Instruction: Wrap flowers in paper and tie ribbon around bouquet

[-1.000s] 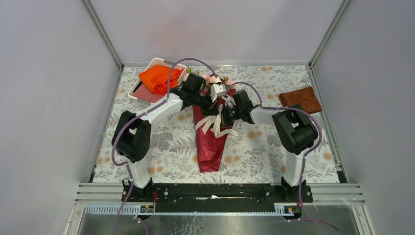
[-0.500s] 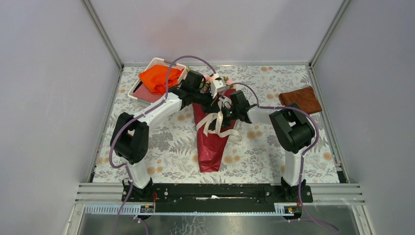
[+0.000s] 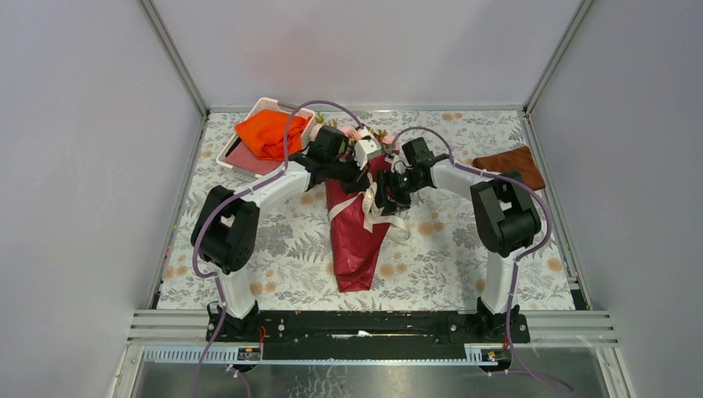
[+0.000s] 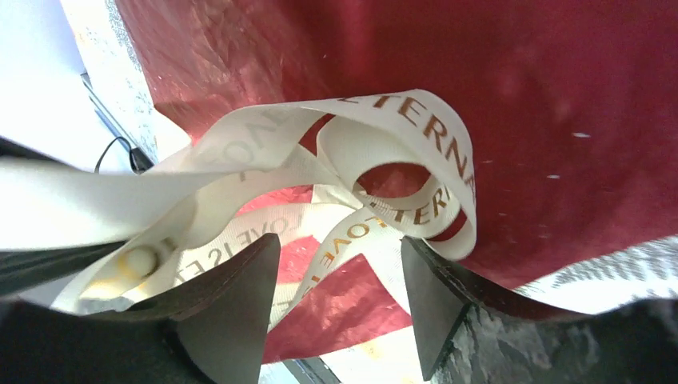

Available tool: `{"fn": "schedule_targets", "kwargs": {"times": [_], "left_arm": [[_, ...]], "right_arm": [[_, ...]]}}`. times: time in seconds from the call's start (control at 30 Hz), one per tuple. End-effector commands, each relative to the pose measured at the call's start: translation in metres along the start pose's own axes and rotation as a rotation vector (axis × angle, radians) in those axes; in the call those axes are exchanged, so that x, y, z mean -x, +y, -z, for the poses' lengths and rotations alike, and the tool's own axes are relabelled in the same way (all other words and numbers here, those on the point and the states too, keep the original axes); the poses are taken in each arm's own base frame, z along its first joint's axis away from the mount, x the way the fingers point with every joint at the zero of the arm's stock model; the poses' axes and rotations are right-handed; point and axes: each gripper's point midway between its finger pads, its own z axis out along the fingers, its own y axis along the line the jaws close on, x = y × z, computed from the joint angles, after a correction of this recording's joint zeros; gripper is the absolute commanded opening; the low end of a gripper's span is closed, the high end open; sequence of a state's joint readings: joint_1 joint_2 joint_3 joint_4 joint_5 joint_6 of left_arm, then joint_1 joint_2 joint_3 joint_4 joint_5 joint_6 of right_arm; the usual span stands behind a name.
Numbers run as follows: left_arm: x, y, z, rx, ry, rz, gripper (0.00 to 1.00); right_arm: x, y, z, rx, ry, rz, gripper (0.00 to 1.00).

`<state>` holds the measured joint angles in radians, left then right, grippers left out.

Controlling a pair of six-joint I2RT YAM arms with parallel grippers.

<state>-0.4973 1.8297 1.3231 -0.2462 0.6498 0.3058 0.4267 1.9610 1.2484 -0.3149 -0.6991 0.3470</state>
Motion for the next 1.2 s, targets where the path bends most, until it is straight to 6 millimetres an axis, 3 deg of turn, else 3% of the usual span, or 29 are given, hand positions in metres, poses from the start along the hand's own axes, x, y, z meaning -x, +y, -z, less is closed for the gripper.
{"fn": "schedule_targets", "kwargs": {"times": [0.0, 0.23, 0.43, 0.57, 0.63, 0.73, 0.83, 0.97, 1.07, 1.17], "left_arm": [[0.004, 0.009, -0.004, 0.025, -0.034, -0.022, 0.0], [0.013, 0.003, 0.0, 0.003, -0.043, -0.01, 0.0], [0.021, 0.0, 0.008, 0.014, -0.045, 0.013, 0.0], [0.021, 0.003, 0.011, 0.031, -0.043, 0.043, 0.0], [0.02, 0.003, 0.012, 0.032, -0.041, 0.05, 0.0], [0.02, 0.003, 0.012, 0.032, -0.039, 0.052, 0.0], [0.02, 0.005, 0.012, 0.04, -0.04, 0.057, 0.0], [0.023, 0.006, 0.013, 0.049, -0.046, 0.066, 0.0], [0.024, 0.005, 0.014, 0.053, -0.047, 0.071, 0.0], [0.025, 0.005, 0.016, 0.057, -0.05, 0.067, 0.0]], "right_arm": [[0.02, 0.007, 0.035, -0.056, -0.047, 0.067, 0.66], [0.033, 0.004, 0.059, -0.162, -0.069, 0.108, 0.67], [0.035, -0.022, 0.093, -0.386, -0.13, 0.108, 0.68], [0.047, -0.04, 0.131, -0.606, -0.316, 0.09, 0.6], [0.057, -0.02, 0.143, -0.609, -0.473, 0.168, 0.53], [0.05, 0.022, 0.125, -0.522, -0.575, 0.358, 0.47], [0.04, 0.067, 0.098, -0.282, -0.67, 0.446, 0.45], [0.016, 0.099, 0.064, -0.125, -0.751, 0.51, 0.6], [0.018, 0.099, 0.049, -0.103, -0.784, 0.467, 0.64], [0.03, 0.078, 0.042, -0.19, -0.815, 0.406, 0.64]]}}
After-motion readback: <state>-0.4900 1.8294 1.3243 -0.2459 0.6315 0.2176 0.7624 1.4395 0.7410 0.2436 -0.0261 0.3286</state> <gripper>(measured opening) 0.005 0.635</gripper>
